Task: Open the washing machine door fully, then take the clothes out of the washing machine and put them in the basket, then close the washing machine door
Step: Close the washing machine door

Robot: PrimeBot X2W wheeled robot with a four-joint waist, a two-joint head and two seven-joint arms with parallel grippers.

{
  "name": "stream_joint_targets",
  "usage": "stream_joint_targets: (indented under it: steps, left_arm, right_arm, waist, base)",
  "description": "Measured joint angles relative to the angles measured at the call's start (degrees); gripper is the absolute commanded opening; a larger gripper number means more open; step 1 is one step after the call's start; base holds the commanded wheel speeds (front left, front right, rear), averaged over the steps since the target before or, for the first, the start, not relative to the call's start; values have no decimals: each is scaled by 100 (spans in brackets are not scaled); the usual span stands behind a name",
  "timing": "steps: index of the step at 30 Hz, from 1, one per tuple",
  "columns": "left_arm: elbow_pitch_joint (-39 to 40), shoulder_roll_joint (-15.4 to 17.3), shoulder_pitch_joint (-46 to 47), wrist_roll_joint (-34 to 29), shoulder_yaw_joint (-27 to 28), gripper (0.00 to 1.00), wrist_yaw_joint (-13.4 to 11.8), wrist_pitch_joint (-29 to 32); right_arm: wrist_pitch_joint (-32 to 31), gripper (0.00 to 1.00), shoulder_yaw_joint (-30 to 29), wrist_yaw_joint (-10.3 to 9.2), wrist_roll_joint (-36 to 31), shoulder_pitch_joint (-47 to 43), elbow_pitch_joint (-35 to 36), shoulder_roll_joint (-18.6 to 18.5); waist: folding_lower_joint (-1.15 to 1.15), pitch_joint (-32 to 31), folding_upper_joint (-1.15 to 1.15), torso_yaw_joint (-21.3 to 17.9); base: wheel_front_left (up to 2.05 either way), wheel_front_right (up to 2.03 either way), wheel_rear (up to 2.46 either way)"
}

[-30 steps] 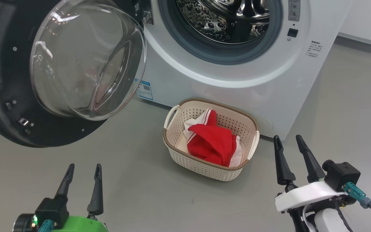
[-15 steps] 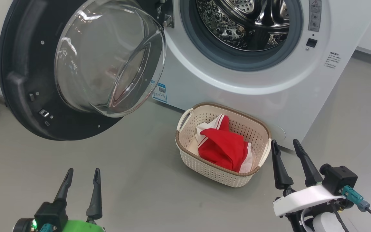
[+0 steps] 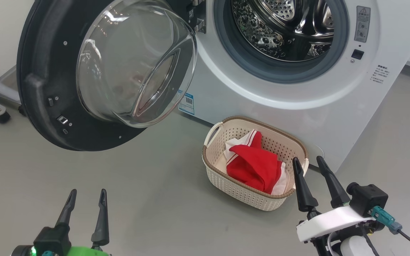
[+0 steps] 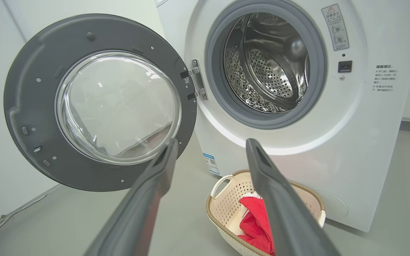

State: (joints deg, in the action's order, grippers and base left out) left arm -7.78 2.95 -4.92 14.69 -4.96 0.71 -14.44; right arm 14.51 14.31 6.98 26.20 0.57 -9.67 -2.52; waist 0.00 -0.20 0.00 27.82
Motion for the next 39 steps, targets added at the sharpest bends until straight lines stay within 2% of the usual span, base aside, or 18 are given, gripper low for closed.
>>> stream_joint_targets:
  steps: [34, 35, 36, 37, 39]
  left_arm:
    - [141, 13, -97, 0, 78, 100, -18, 0]
    - [141, 13, -98, 0, 77, 72, -18, 0]
    - [141, 13, -98, 0, 77, 24, -18, 0]
    - [141, 14, -100, 0, 78, 0, -18, 0]
    - [143, 18, -109, 0, 86, 0, -18, 0]
  right_arm:
    - [0, 100, 84, -1, 68, 2, -48, -1]
    - [0, 100, 84, -1, 68, 2, -48, -1]
    - [0, 100, 84, -2, 68, 2, -48, -1]
    - [0, 100, 89, -3, 68, 2, -47, -1]
    - [0, 100, 103, -3, 68, 3, -44, 0]
  waist:
    - [0, 19, 0, 38]
    - [0, 20, 0, 37]
    - [0, 21, 0, 37]
    - [0, 25, 0, 36]
    - [0, 47, 0, 27]
  base:
    - [0, 0, 0]
    - [0, 0, 0]
    - [0, 0, 0]
    - [0, 0, 0]
    - [0, 0, 0]
